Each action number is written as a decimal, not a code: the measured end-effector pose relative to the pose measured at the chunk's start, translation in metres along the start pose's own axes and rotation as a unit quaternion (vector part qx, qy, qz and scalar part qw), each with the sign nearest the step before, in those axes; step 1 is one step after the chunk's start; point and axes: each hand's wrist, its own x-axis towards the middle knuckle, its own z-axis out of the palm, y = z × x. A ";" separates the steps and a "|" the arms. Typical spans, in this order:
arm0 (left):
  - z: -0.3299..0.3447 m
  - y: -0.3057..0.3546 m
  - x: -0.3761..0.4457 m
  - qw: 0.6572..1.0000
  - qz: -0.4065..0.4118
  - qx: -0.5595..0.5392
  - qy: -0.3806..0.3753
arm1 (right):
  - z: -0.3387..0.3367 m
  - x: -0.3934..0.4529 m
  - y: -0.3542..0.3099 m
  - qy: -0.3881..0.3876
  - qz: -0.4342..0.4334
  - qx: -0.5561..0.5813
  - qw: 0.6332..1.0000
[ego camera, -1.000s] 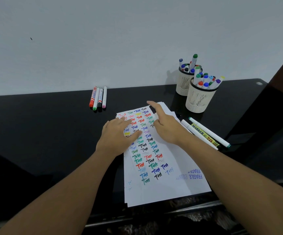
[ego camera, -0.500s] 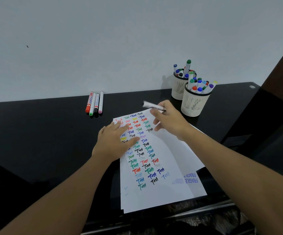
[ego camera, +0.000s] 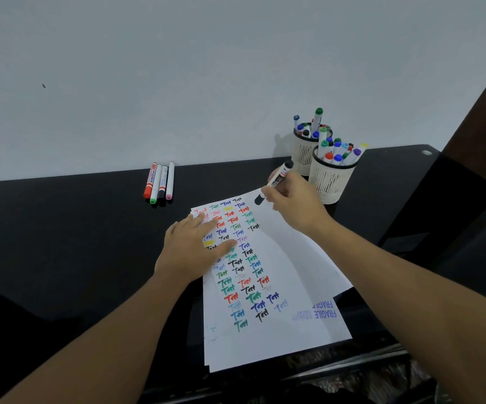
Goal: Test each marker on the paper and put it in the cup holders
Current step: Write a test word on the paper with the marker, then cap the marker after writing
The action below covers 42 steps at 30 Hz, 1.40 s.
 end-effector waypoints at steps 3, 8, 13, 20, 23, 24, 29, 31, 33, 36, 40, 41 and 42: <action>0.001 -0.001 -0.001 1.000 0.003 -0.003 0.005 | -0.010 0.009 -0.002 0.029 -0.034 0.007 0.999; -0.001 0.001 -0.001 1.000 0.005 0.002 0.002 | -0.049 0.028 -0.025 0.097 -0.069 0.014 0.993; -0.003 0.002 -0.001 1.000 0.002 0.008 -0.011 | -0.092 0.066 -0.029 0.175 -0.090 -0.027 0.980; -0.003 0.001 0.000 1.000 0.001 0.011 -0.011 | -0.118 0.105 -0.014 0.195 -0.075 -0.075 0.975; -0.003 0.001 0.001 1.000 0.000 0.009 -0.010 | -0.117 0.119 -0.009 0.199 -0.061 -0.093 0.974; -0.003 0.000 0.002 1.000 0.001 0.011 -0.009 | -0.117 0.123 -0.008 0.195 -0.055 -0.108 0.973; -0.002 0.000 0.003 1.000 -0.005 0.012 -0.011 | -0.116 0.138 -0.002 0.158 -0.012 -0.185 0.970; -0.002 0.000 0.003 1.000 -0.005 0.010 -0.012 | -0.115 0.142 0.002 0.144 0.000 -0.192 0.971; -0.003 0.000 0.003 1.000 -0.005 0.011 -0.013 | -0.113 0.144 0.005 0.129 0.010 -0.179 0.975; -0.002 0.000 0.003 1.000 -0.005 0.013 -0.014 | -0.111 0.142 0.008 0.139 0.005 -0.143 0.980; -0.002 0.000 0.004 1.000 -0.004 0.011 -0.014 | -0.110 0.143 0.013 0.171 -0.020 -0.129 0.977; -0.002 0.000 0.004 1.000 -0.005 0.011 -0.015 | -0.110 0.143 0.013 0.171 -0.018 -0.136 0.976; -0.002 0.000 0.003 1.000 -0.005 0.012 -0.015 | -0.111 0.145 0.013 0.167 -0.013 -0.144 0.975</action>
